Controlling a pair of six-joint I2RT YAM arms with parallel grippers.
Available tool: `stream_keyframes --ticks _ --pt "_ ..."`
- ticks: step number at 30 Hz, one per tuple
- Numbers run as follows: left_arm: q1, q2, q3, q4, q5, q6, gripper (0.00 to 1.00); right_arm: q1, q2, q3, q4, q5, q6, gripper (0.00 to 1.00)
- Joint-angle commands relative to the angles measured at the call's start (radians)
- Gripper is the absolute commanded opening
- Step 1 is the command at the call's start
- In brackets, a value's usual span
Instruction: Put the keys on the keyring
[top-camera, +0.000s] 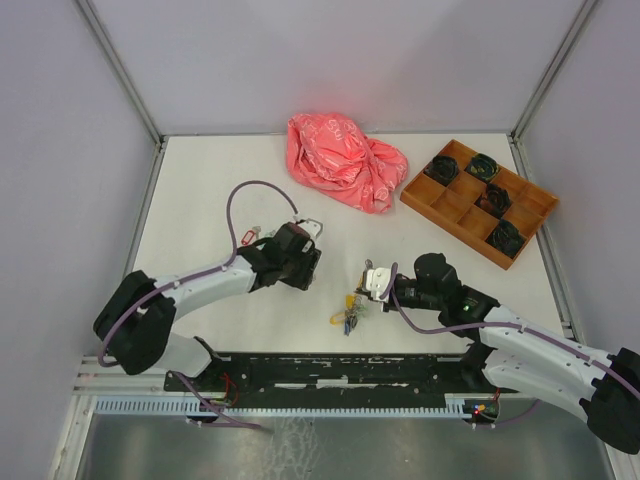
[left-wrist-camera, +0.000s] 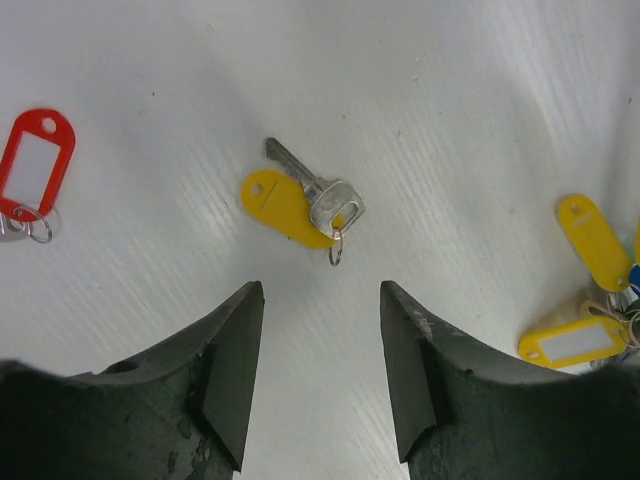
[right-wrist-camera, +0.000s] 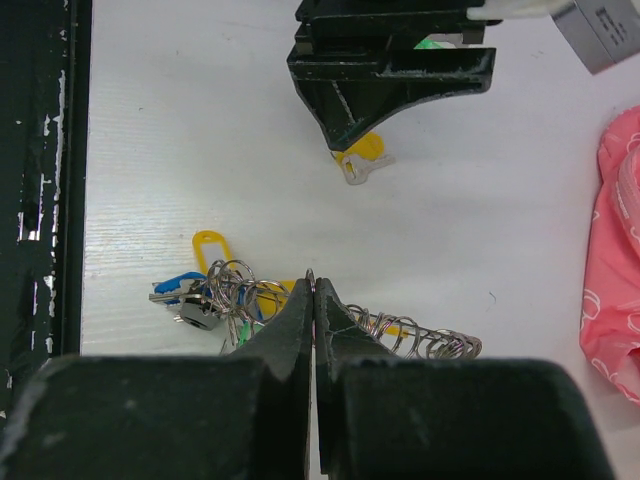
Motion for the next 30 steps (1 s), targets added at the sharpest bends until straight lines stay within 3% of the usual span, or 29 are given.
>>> stream_keyframes --ticks 1,6,10,24,30 --pt "0.002 -0.135 -0.169 0.321 -0.044 -0.096 0.58 0.003 -0.018 0.051 0.055 -0.024 -0.001 0.00" --pt "-0.016 -0.208 -0.378 0.598 -0.096 -0.071 0.59 0.003 -0.019 0.053 0.054 -0.030 -0.002 0.01" --pt "-0.040 -0.198 -0.440 0.708 -0.137 -0.027 0.58 0.004 -0.019 0.052 0.053 -0.032 -0.001 0.01" --pt "-0.066 -0.194 -0.492 0.798 -0.156 0.005 0.54 0.003 -0.008 0.056 0.054 -0.035 -0.004 0.01" --pt "-0.075 -0.138 -0.465 0.788 -0.133 0.021 0.35 0.004 -0.012 0.056 0.051 -0.032 -0.004 0.00"
